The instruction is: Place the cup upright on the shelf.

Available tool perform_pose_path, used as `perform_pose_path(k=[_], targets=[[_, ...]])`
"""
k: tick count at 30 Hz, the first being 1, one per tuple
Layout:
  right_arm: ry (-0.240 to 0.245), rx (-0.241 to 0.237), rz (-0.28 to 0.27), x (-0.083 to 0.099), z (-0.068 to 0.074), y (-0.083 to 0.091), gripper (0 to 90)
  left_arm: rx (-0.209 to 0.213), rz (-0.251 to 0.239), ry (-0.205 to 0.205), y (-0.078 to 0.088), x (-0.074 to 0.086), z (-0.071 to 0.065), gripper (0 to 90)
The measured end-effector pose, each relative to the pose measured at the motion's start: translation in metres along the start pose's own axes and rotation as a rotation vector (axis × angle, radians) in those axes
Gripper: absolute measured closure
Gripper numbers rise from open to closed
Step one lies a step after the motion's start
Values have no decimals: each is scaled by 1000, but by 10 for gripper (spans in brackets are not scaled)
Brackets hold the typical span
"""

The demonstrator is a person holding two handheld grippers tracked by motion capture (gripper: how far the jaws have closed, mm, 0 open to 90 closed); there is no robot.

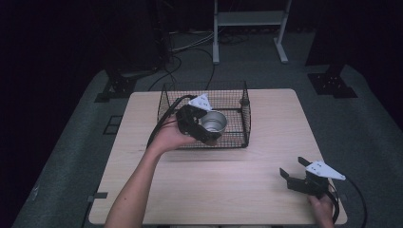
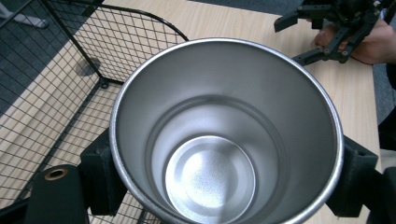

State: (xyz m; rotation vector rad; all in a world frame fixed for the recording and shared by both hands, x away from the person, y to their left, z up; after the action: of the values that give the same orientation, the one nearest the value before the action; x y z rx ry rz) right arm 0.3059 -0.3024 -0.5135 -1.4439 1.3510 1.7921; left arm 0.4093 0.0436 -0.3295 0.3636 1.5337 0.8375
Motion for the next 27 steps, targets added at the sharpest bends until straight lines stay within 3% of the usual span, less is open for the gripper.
perform_pose_path(k=[27], targets=[[-9,-10,-7,0,-1,0,135,-37,41,16,-2,-34,42,178]])
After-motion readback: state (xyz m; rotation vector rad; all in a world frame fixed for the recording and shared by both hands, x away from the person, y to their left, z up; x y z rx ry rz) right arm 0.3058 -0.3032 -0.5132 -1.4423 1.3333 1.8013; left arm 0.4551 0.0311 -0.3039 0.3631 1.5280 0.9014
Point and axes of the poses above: each handheld gripper's, and its own axes: y roughly backward along the jaws, x roughly out of its underside, z roughly to its left, the point moved 4 cm from there along -y, roughly forward along the jaws, and after that the axes turned 1 degree about y, right-handed, at the moved point
